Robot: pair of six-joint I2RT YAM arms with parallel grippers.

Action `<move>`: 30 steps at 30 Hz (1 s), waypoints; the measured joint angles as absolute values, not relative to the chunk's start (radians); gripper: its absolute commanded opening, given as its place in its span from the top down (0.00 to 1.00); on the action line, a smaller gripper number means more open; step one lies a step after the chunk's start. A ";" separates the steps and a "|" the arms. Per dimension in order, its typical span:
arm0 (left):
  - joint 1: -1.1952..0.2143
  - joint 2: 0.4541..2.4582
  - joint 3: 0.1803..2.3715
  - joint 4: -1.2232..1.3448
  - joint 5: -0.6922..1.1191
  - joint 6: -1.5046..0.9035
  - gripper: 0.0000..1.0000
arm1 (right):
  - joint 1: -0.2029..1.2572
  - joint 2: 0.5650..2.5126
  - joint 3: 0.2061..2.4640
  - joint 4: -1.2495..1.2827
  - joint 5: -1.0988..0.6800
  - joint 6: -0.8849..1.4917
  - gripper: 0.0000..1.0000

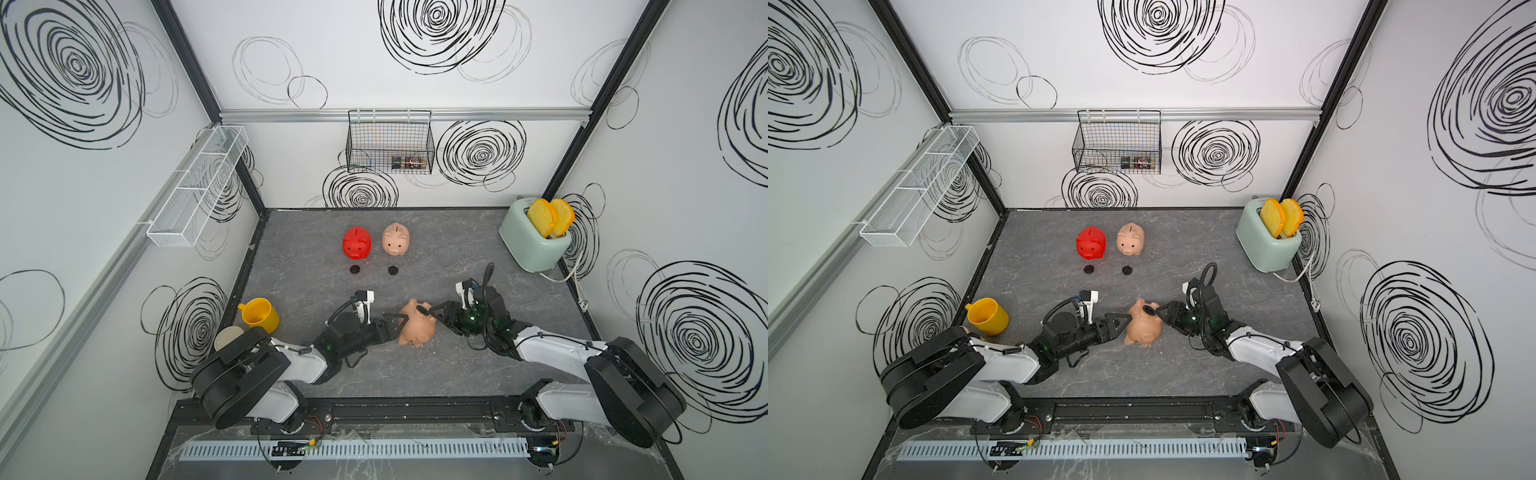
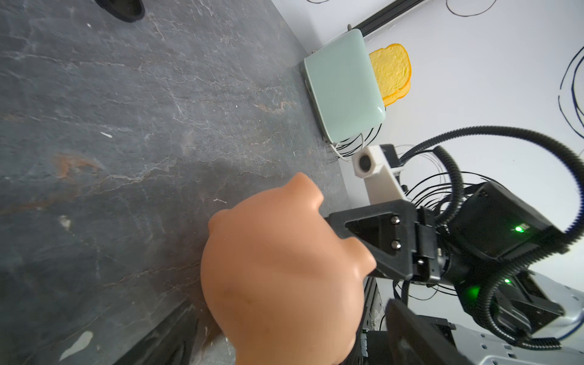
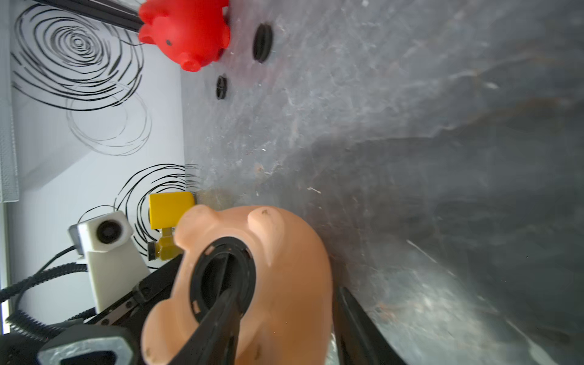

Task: Open piggy banks
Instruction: Adjust the piggy bank at the center of the board.

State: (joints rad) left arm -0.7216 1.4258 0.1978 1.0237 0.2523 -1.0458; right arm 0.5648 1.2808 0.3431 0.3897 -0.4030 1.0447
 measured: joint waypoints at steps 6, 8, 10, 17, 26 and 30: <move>-0.722 1.428 0.198 1.028 0.272 -1.047 0.04 | 0.561 1.270 0.319 0.352 -0.389 1.063 0.49; -0.722 1.434 0.198 1.029 0.280 -1.047 0.04 | 0.561 1.261 0.318 0.350 -0.385 1.064 0.49; -0.722 1.442 0.198 1.029 0.290 -1.047 0.04 | 0.561 1.256 0.317 0.350 -0.385 1.066 0.49; -0.719 1.446 0.199 1.020 0.290 -1.042 0.04 | 0.571 1.254 0.315 0.340 -0.376 1.066 0.51; -0.719 1.280 0.241 0.730 0.203 -0.946 0.04 | 0.673 1.223 0.300 0.312 -0.321 1.083 0.51; -0.722 1.173 0.268 0.574 0.144 -0.902 0.04 | 0.727 1.215 0.300 0.299 -0.290 1.096 0.52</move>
